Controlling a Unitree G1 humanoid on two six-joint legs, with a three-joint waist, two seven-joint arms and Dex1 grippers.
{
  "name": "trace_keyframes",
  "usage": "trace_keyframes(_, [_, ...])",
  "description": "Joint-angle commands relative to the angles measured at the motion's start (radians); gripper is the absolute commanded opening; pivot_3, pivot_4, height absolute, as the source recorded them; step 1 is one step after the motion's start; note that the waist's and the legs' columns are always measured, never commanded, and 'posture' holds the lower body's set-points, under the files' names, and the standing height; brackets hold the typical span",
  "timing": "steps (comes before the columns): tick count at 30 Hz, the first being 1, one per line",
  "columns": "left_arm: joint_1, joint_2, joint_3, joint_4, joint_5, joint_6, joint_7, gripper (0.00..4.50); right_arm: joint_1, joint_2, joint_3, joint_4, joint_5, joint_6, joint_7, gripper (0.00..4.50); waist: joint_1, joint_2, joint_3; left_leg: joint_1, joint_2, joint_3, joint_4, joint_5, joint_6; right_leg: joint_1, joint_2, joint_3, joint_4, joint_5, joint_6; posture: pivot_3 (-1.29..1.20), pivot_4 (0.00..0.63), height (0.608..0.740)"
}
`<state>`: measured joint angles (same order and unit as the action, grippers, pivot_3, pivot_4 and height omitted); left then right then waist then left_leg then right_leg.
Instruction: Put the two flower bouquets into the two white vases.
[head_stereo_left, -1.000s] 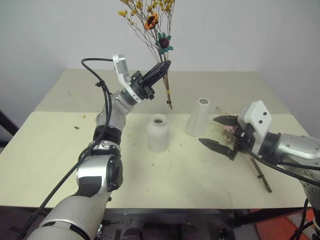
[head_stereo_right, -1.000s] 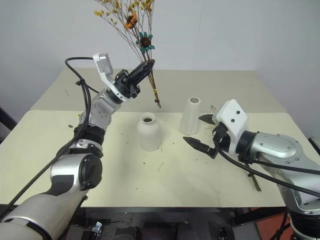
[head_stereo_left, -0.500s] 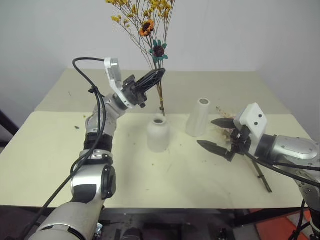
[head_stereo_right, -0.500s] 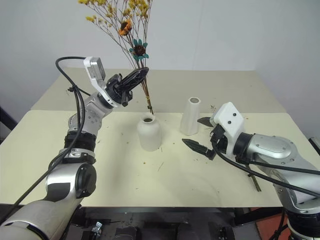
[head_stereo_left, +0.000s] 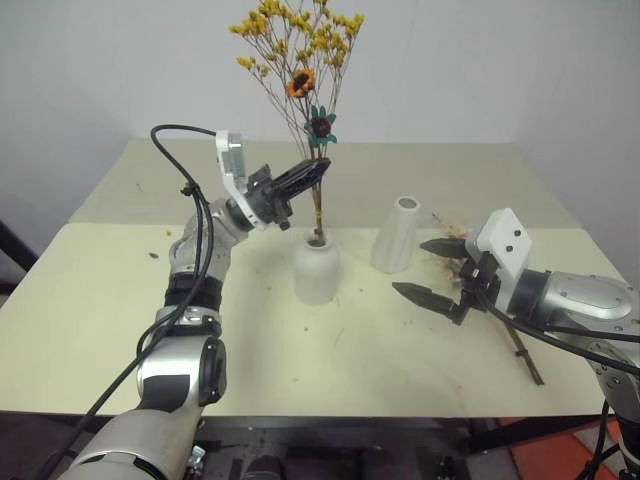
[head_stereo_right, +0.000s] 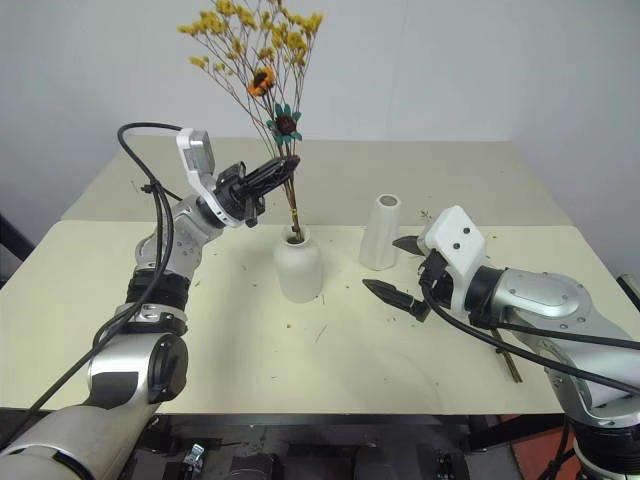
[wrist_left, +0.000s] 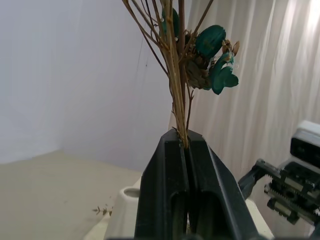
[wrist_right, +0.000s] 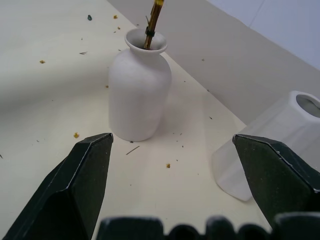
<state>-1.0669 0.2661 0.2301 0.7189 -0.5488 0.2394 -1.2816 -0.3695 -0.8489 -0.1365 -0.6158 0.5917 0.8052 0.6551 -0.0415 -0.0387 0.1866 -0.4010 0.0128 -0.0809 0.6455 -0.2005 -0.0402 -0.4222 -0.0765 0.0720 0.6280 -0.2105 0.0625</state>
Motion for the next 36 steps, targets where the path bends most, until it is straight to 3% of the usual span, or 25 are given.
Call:
trace_keyframes(1, [0.009, 0.006, -0.025, -0.032, 0.022, -0.038, -0.020, 0.02, -0.016, -0.003, -0.020, -0.005, -0.005, -0.024, 0.002, 4.50, 0.000, 0.000, 0.000, 0.000, 0.000, 0.000, 0.000, 0.000, 0.000, 0.000, 0.000, 0.000, 0.000, 0.000, 0.000, 0.00, 0.150, 0.740])
trace_keyframes(12, [0.070, -0.012, -0.044, -0.020, 0.045, -0.118, -0.026, 0.02, -0.022, -0.002, -0.028, 0.005, 0.000, -0.031, 0.014, 4.50, 0.000, 0.000, 0.000, 0.000, 0.000, 0.000, 0.000, 0.000, 0.000, 0.000, 0.000, 0.000, 0.000, 0.000, 0.000, 0.00, 0.150, 0.740])
trace_keyframes(16, [0.086, 0.003, -0.053, -0.039, 0.042, -0.110, -0.067, 0.98, -0.021, -0.002, -0.015, 0.009, -0.016, -0.033, 0.017, 4.50, -0.001, 0.000, 0.000, 0.000, 0.000, 0.000, 0.000, 0.000, 0.000, 0.000, 0.000, 0.000, 0.000, 0.000, 0.000, 0.00, 0.150, 0.740])
trace_keyframes(21, [0.124, 0.043, -0.070, -0.101, 0.042, -0.103, -0.135, 2.60, -0.023, 0.002, -0.011, 0.011, -0.023, -0.034, 0.022, 4.50, -0.002, 0.000, 0.000, 0.000, 0.000, 0.000, 0.000, 0.000, 0.000, 0.000, 0.000, 0.000, 0.000, 0.000, 0.000, 0.00, 0.150, 0.740])
trace_keyframes(27, [0.160, 0.107, -0.095, -0.152, 0.096, -0.098, -0.080, 4.48, -0.032, 0.014, -0.006, 0.023, -0.023, -0.043, 0.029, 4.50, 0.000, 0.000, 0.000, 0.000, 0.000, 0.000, 0.000, 0.000, 0.000, 0.000, 0.000, 0.000, 0.000, 0.000, -0.001, 0.00, 0.150, 0.740])
trace_keyframes(36, [0.197, 0.210, -0.066, -0.212, 0.126, -0.104, 0.043, 4.48, -0.053, 0.018, 0.020, 0.059, -0.043, -0.067, 0.039, 4.50, -0.001, 0.000, 0.000, 0.001, 0.001, 0.000, 0.000, 0.000, 0.000, 0.000, 0.000, 0.000, 0.000, 0.000, -0.001, 0.00, 0.150, 0.740])
